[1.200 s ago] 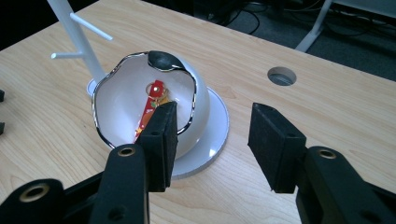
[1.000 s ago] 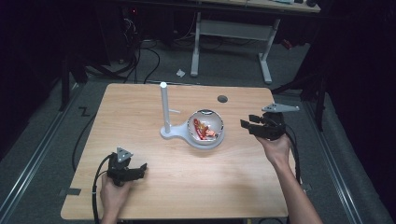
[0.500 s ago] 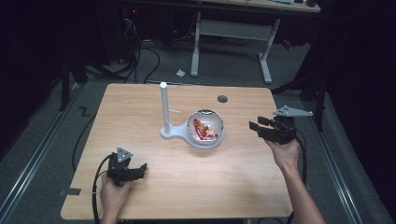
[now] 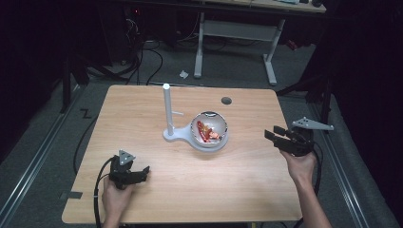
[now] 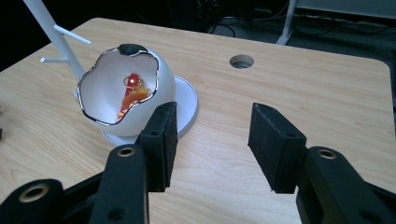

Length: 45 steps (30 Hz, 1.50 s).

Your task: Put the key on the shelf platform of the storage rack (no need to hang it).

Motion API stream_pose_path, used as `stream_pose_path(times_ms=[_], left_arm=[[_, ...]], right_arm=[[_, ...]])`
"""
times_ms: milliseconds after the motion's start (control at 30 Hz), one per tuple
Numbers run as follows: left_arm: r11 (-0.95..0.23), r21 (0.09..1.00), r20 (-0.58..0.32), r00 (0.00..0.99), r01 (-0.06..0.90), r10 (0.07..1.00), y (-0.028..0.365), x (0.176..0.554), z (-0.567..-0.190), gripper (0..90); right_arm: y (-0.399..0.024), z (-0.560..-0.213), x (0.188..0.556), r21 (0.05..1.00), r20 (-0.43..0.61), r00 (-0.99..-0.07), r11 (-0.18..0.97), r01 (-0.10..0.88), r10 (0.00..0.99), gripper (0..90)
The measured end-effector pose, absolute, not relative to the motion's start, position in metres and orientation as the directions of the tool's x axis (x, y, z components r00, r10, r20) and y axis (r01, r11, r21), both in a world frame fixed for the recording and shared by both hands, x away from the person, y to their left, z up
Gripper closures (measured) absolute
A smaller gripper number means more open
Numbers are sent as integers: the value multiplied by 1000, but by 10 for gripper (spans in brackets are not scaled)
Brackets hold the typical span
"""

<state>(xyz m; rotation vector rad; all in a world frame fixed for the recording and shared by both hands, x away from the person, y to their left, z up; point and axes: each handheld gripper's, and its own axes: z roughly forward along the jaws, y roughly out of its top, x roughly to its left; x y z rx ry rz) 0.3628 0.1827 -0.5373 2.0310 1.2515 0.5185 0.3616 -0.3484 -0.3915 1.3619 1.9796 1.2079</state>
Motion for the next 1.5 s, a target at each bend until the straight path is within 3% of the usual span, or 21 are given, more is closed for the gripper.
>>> stream_pose_path(times_ms=[900,1500], left_arm=[[-303,728,-17,458,615,889,183,363,-537,153],[-303,728,-17,458,615,889,183,363,-537,153]], right_arm=[[-349,-433,328,846,175,-407,74,527,897,521],[-335,-465,329,822,209,-419,73,564,884,519]])
